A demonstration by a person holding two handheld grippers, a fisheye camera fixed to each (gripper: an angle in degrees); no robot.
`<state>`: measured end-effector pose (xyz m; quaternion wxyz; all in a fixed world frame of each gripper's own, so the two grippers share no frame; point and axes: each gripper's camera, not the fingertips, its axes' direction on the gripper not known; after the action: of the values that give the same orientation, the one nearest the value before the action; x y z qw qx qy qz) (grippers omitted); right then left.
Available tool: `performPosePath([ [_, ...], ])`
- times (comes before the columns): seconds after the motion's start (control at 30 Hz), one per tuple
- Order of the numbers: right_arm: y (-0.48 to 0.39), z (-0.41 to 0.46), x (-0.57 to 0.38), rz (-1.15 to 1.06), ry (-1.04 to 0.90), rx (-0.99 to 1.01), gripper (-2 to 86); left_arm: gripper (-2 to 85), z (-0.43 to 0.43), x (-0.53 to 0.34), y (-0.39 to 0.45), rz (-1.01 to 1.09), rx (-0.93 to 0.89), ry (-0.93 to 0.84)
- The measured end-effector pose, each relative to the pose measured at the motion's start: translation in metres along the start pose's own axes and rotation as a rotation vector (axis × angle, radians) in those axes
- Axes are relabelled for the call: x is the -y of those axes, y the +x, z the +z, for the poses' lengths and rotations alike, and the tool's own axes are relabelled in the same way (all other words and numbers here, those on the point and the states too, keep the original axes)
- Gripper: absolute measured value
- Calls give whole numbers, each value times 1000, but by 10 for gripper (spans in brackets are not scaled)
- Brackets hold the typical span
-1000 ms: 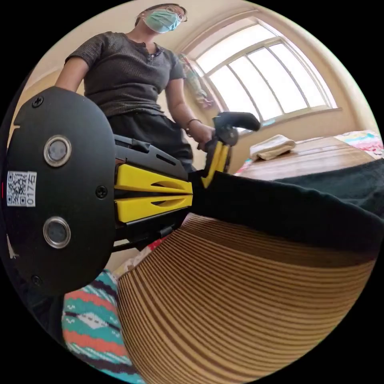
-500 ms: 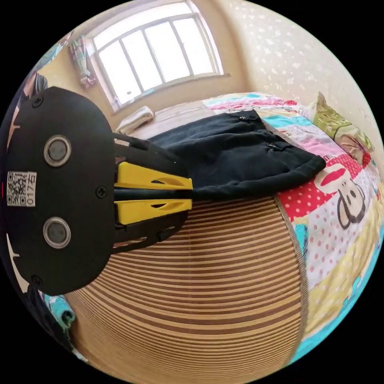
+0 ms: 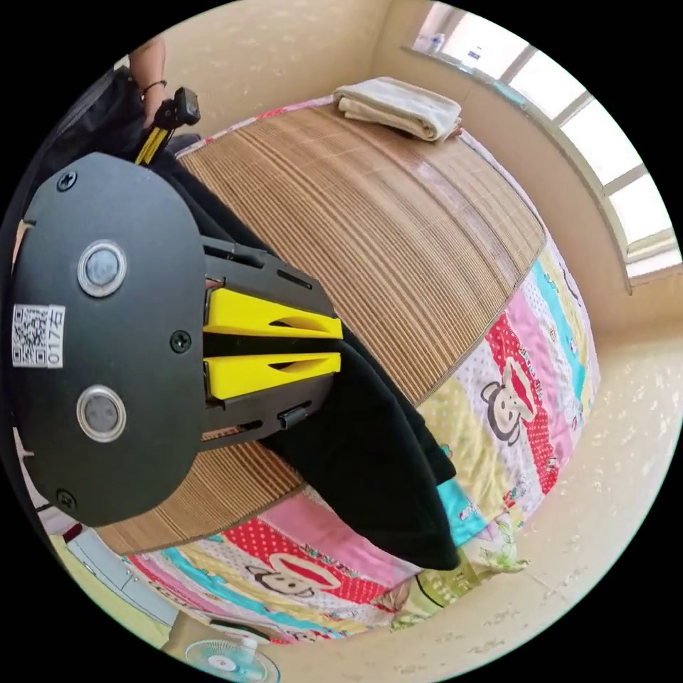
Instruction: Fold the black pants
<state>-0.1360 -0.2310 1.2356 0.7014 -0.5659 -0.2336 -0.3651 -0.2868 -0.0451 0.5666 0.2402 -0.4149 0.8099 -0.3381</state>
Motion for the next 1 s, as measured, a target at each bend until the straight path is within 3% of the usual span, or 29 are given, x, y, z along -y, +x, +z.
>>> performPosePath([
  [0.07,19,-2,-12,111,81,152,35,49,-20,-8,-23,-128,62,46],
  [0.2,56,8,-93,301,223,458,36,53,-34,-14,-40,-149,74,55],
  [0.43,59,77,-257,422,55,556,70,48,-31,-20,-33,-76,184,-86],
  [0.67,91,110,-273,579,192,839,95,42,-43,-28,-46,-66,121,-138],
  [0.77,106,129,-256,626,34,786,52,38,-54,-34,-43,57,1,-175],
  [0.87,116,112,-254,578,87,812,39,35,-74,-48,-35,222,-163,-178],
  [0.93,104,67,-269,495,205,626,34,32,-84,-56,-37,246,-129,-181],
  [1.0,97,55,-286,498,196,483,34,32,-88,-61,-47,199,-31,-181],
])
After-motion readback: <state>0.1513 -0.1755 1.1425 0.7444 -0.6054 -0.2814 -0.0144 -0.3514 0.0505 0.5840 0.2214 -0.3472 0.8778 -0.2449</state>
